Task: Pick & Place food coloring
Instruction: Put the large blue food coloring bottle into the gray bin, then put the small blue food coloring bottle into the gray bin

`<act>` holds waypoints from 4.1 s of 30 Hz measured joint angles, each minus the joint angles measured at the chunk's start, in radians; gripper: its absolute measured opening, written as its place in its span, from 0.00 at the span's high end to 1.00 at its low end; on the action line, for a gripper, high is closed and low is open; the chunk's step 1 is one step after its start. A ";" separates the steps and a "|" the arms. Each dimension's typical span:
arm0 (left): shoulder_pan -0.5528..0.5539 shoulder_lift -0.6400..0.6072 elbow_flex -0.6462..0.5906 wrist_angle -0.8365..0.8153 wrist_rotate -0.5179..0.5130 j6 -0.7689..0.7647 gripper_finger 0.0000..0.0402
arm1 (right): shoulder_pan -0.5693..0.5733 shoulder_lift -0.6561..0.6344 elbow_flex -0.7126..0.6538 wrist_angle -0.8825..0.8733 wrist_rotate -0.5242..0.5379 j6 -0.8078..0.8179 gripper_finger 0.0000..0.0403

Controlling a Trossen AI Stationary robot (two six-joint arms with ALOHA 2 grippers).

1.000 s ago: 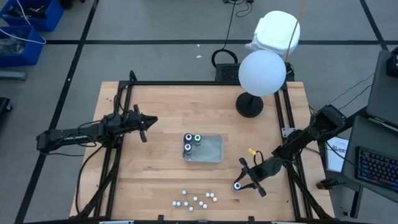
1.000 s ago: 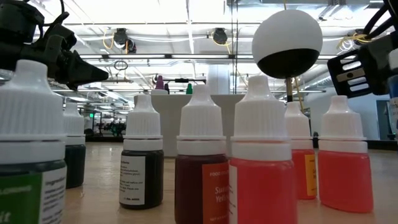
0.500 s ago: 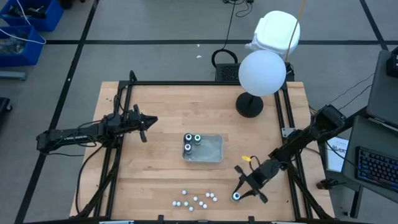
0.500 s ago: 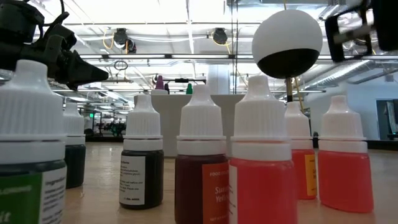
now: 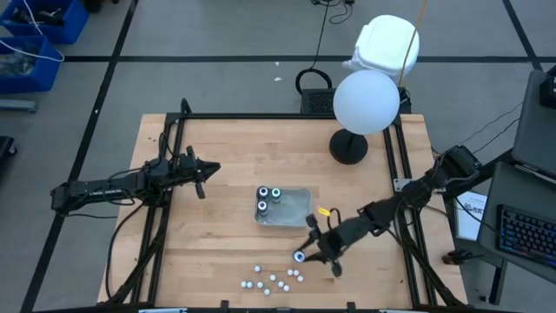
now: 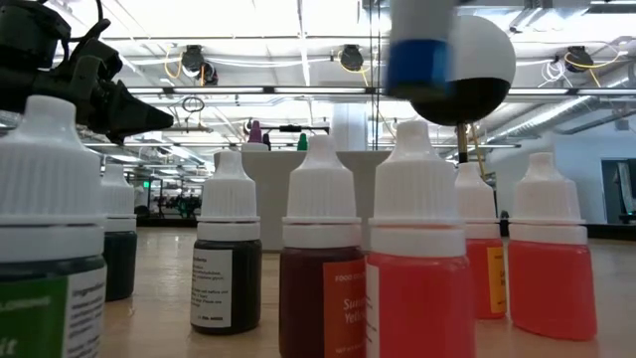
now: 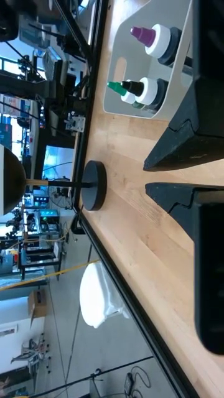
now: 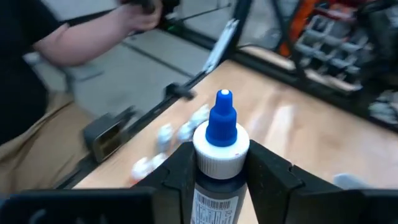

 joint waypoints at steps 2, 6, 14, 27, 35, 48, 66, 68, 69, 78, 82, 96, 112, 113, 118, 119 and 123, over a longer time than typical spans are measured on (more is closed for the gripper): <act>0.000 0.000 0.000 0.000 0.000 0.000 0.88 | -0.033 0.000 0.017 0.005 0.029 -0.001 0.75; 0.000 0.000 0.000 0.000 0.000 0.000 0.88 | -0.097 0.000 0.024 0.074 0.145 -0.053 0.74; 0.000 0.000 0.000 0.000 0.000 0.000 0.88 | -0.256 0.000 0.024 0.102 0.144 -0.055 0.74; 0.000 0.000 0.000 0.000 0.000 0.010 0.88 | -0.324 0.136 0.010 0.201 0.097 0.001 0.73; 0.000 0.000 0.000 -0.002 0.000 0.009 0.88 | -0.325 0.201 0.010 0.221 0.099 0.030 0.74; 0.000 0.000 0.000 -0.001 0.000 0.008 0.88 | -0.342 0.314 0.010 0.283 0.100 0.083 0.73; 0.000 0.000 0.000 -0.001 0.000 0.007 0.88 | -0.348 0.371 0.011 0.302 0.102 0.116 0.72; 0.000 0.000 0.000 -0.001 0.000 0.007 0.88 | -0.348 0.372 0.011 0.311 0.101 0.109 0.70; 0.000 0.000 0.000 -0.001 0.000 0.007 0.88 | -0.348 0.372 0.011 0.316 0.101 0.109 0.69; 0.000 0.000 0.000 -0.001 0.000 0.007 0.88 | -0.348 0.362 0.008 0.327 0.101 0.097 0.59; 0.000 0.000 0.000 -0.001 0.000 0.008 0.88 | -0.348 0.330 0.008 0.318 0.102 0.096 0.57; 0.000 0.000 0.000 -0.001 0.000 0.009 0.88 | -0.341 0.198 0.008 0.228 0.100 0.045 0.59; 0.000 0.000 0.000 -0.002 0.000 0.008 0.88 | -0.341 0.057 0.008 0.022 0.063 0.028 0.97; 0.000 0.000 0.000 -0.004 0.000 0.008 0.88 | -0.341 0.023 0.007 -0.011 0.050 0.027 0.97; 0.000 0.000 0.000 -0.008 0.001 0.007 0.88 | -0.341 -0.187 -0.072 -0.068 0.045 0.029 0.99; 0.000 0.000 0.000 -0.008 0.001 0.001 0.88 | -0.341 -0.235 -0.098 -0.071 0.045 0.041 0.99; 0.000 0.000 0.000 -0.015 0.011 -0.020 0.88 | -0.341 -0.429 -0.218 -0.083 0.045 0.095 1.00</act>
